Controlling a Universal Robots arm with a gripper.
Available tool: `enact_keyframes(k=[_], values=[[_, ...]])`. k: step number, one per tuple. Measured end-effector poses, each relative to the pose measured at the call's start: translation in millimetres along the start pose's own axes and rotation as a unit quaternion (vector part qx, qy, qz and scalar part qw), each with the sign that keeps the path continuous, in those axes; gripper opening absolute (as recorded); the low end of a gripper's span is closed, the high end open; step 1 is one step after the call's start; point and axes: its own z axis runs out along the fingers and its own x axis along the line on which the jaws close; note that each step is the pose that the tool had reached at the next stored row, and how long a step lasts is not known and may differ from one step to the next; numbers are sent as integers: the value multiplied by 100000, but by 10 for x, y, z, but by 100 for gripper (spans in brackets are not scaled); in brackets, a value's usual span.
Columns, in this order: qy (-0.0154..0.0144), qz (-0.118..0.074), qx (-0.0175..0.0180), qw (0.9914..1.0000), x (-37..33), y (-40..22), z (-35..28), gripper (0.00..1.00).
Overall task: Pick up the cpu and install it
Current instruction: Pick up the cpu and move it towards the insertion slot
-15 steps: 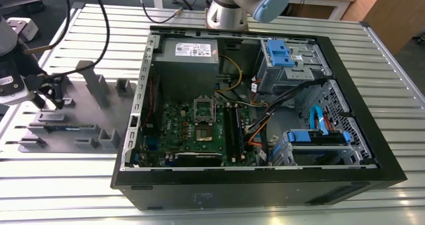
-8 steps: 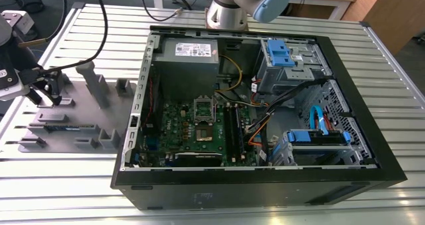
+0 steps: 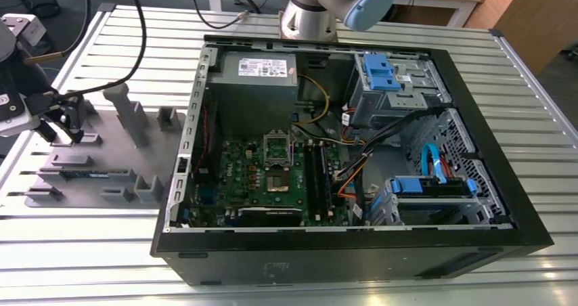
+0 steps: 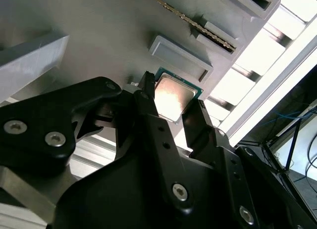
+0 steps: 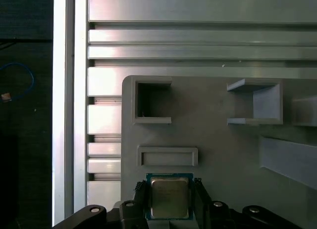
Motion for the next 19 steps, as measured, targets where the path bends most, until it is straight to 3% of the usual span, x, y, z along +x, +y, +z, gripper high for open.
enact_keyframes(k=[10,19], values=[[2,-1,2,100000,0,0,-10,47],[-2,1,-3,100000,-4,6,-192,47]])
